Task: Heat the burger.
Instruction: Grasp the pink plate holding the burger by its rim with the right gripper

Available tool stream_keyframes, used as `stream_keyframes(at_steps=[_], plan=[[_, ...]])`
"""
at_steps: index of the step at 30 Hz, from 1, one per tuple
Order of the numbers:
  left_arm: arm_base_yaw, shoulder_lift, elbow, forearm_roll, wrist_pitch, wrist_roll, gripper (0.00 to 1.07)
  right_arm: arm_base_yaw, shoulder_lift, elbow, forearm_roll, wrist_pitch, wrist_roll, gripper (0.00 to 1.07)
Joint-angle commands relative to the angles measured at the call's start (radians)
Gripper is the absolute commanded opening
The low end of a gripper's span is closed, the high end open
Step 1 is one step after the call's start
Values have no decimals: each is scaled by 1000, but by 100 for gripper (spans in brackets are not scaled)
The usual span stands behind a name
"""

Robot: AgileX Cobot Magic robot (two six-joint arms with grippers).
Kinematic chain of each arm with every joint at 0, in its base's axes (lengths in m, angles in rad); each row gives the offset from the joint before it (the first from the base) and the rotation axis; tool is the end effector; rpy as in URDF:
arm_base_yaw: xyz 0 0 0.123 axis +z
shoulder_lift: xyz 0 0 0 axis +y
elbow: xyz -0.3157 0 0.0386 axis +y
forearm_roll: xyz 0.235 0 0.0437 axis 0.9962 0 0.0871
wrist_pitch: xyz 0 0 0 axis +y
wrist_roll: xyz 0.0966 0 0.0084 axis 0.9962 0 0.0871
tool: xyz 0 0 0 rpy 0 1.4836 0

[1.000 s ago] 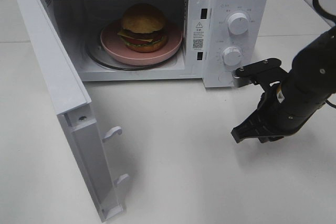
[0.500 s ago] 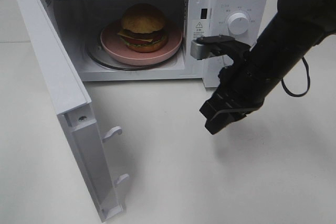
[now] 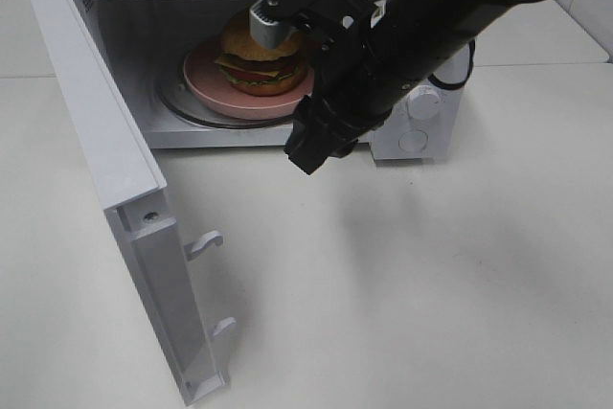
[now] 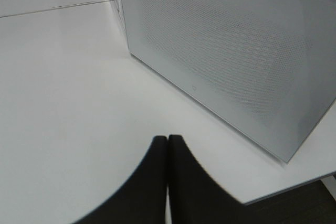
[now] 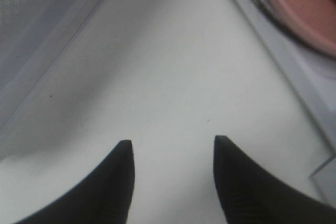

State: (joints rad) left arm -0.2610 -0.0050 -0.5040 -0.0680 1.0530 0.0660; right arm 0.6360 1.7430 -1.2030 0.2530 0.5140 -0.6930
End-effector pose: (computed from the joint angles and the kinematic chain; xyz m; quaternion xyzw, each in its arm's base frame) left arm -0.0450 0.0061 0.2700 0.1394 0.8368 -0.0852 0.5225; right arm 0.2921 0.2305 0.2656 -0.5160 0.7989 0.0834 0.2976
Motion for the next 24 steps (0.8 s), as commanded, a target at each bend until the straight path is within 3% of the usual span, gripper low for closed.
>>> stream_keyframes(at_steps=[1, 5, 12, 24], plan=[[3, -22, 3, -4, -13, 0, 0, 52, -8, -46, -124, -72, -21, 55], [3, -22, 3, -4, -13, 0, 0, 97, -4, -54, -228, -135, -97, 60], [3, -22, 3, -4, -13, 0, 0, 109, 31, -59, -286, -222, -129, 71], [3, -22, 3, -4, -13, 0, 0, 109, 170, -59, -508, -333, -119, 72]])
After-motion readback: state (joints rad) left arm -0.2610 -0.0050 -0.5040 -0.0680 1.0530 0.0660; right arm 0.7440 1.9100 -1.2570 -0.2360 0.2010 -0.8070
